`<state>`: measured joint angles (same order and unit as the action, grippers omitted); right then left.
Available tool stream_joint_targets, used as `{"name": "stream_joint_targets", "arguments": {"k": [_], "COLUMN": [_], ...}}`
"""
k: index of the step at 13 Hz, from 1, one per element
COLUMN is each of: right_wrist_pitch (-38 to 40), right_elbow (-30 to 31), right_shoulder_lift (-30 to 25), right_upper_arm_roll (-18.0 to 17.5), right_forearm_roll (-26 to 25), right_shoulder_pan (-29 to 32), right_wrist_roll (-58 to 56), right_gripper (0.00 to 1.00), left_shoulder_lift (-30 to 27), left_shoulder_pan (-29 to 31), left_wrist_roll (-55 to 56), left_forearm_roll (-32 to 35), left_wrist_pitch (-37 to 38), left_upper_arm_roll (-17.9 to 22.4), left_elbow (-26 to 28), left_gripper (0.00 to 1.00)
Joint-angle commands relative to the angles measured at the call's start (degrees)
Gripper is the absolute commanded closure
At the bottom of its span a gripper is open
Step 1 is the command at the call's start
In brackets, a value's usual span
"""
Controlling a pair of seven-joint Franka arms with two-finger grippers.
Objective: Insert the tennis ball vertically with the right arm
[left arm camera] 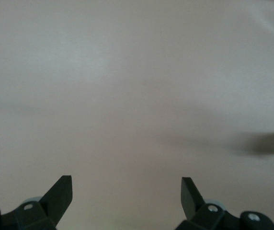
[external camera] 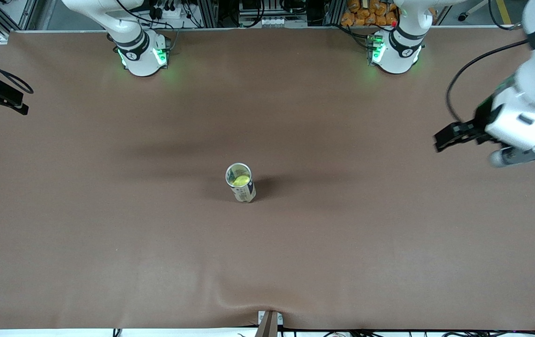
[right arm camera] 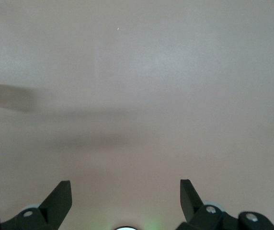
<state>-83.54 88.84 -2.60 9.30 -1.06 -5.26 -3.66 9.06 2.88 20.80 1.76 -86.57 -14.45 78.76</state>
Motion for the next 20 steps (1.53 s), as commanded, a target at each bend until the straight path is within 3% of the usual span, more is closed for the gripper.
{"name": "stream_joint_targets", "arguments": {"k": [1, 8, 11, 20], "right_wrist_pitch": [-0.4, -0.3, -0.3, -0.3], "right_elbow": [0.4, 0.5, 0.8, 0.8], "right_shoulder_lift": [-0.9, -1.1, -1.4, -1.4], "right_upper_arm_roll": [-0.5, -0.5, -0.5, -0.5], "right_forearm_roll": [-0.5, -0.5, -0.5, -0.5], "right_shoulder_pan": [0.9, 1.0, 1.0, 1.0], "right_wrist_roll": [-0.6, -0.6, -0.6, -0.6], "right_gripper": [0.0, 0.0, 0.0, 0.0], "left_shoulder_lift": [-3.0, -14.5, -17.0, -12.7], "left_shoulder_pan": [-1.6, -4.8, -6.1, -5.7], "left_wrist_roll": [-9.6, -11.1, -10.8, -11.0], "left_forearm_roll": [-1.3, -1.3, -1.3, -1.4], "left_wrist_pitch": [2.7, 1.4, 1.8, 1.8], "left_upper_arm_roll": [4.9, 10.2, 10.3, 10.3], "left_elbow": [2.9, 16.4, 18.1, 12.2], "left_gripper": [0.0, 0.0, 0.0, 0.0]}}
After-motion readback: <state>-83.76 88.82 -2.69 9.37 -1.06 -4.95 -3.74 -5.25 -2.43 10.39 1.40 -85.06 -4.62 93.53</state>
